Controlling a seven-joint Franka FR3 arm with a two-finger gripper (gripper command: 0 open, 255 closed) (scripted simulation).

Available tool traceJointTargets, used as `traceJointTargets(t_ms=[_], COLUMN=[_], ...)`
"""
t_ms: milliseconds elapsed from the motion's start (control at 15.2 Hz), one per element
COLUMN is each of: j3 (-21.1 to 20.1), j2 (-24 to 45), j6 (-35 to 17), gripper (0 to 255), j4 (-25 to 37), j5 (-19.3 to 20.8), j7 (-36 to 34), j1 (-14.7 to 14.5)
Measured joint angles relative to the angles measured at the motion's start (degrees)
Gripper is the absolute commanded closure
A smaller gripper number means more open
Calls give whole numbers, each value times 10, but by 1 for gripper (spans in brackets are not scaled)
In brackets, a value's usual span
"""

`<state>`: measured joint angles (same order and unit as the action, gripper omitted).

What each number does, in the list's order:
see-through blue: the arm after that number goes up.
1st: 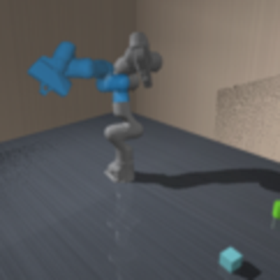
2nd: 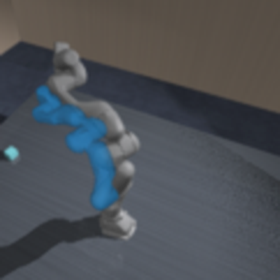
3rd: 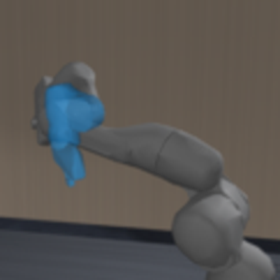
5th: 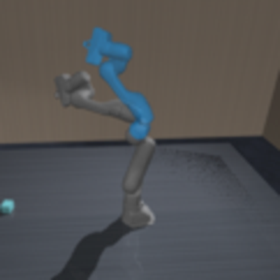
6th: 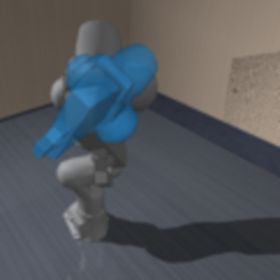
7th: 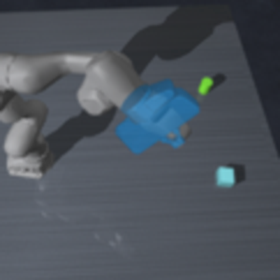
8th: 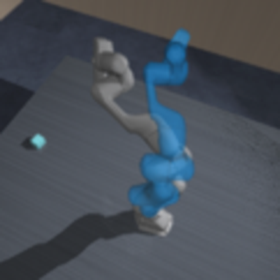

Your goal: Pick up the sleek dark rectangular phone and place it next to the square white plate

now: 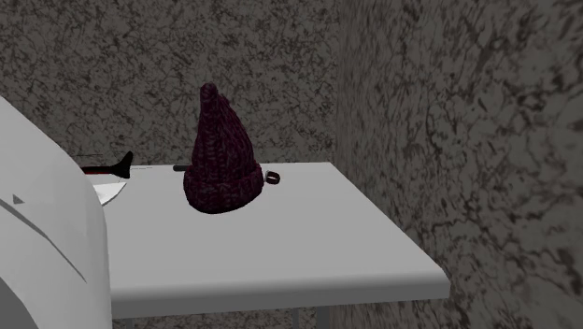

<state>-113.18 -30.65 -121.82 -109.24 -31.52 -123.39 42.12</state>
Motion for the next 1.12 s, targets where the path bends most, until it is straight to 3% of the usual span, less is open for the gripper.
traceJointTargets(t_ms=[660, 726, 1122], j3=[-21, -21, -22], j2=[-16, -16, -16], j6=[-24, -24, -24], gripper=[255, 0, 0], j4=[-11, -11, -11], j5=[-20, -20, -20], j7=[12, 12, 12], j1=[15, 15, 15])
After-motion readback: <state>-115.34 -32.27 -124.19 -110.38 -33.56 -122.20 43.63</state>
